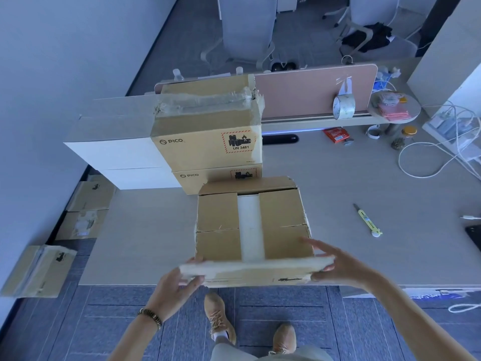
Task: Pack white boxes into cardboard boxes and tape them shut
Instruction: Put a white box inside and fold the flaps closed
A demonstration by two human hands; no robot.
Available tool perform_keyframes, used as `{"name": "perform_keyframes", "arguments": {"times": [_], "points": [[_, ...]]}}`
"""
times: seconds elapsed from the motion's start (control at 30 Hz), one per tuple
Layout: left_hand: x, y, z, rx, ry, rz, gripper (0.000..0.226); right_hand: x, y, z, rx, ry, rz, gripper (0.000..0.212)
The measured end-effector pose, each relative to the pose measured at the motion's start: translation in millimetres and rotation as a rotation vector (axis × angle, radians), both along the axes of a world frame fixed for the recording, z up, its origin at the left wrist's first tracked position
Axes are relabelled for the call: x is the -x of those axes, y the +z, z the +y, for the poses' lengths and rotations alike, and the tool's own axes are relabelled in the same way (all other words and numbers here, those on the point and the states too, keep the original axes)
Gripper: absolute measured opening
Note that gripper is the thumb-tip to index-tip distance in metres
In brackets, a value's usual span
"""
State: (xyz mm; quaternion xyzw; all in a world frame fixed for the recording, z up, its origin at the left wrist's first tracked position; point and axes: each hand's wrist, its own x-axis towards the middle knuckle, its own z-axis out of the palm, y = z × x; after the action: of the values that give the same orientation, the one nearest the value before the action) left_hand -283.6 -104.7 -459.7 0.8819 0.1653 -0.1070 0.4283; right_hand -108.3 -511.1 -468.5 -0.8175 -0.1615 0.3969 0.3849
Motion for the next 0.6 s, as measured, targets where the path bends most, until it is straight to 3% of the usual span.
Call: {"name": "perform_keyframes", "arguments": {"times": [0.1, 0.23, 0.3, 0.43, 0.6], "points": [[-11, 2, -10, 0.083, 0.141, -0.017, 0.048, 2, 6, 9, -0.087, -0.201, 0.057, 0.05], [-28, -2, -13, 0.104, 0.253, -0.016, 0.073, 1, 1, 24, -0.074, -0.347, -0.017, 0.028], [-37, -2, -18, 0.074, 0.301, -0.003, 0.076, 0, -3, 29, 0.009, -0.379, -0.079, 0.029], [-57, 0, -30, -0.007, 0.366, 0.021, 0.063, -3, 0, 38, 0.128, -0.351, -0.151, 0.065], [-69, -6, -25, -0.006, 0.436, 0.08, 0.053, -15, -11, 39, 0.19, -0.362, -0.073, 0.058]]}}
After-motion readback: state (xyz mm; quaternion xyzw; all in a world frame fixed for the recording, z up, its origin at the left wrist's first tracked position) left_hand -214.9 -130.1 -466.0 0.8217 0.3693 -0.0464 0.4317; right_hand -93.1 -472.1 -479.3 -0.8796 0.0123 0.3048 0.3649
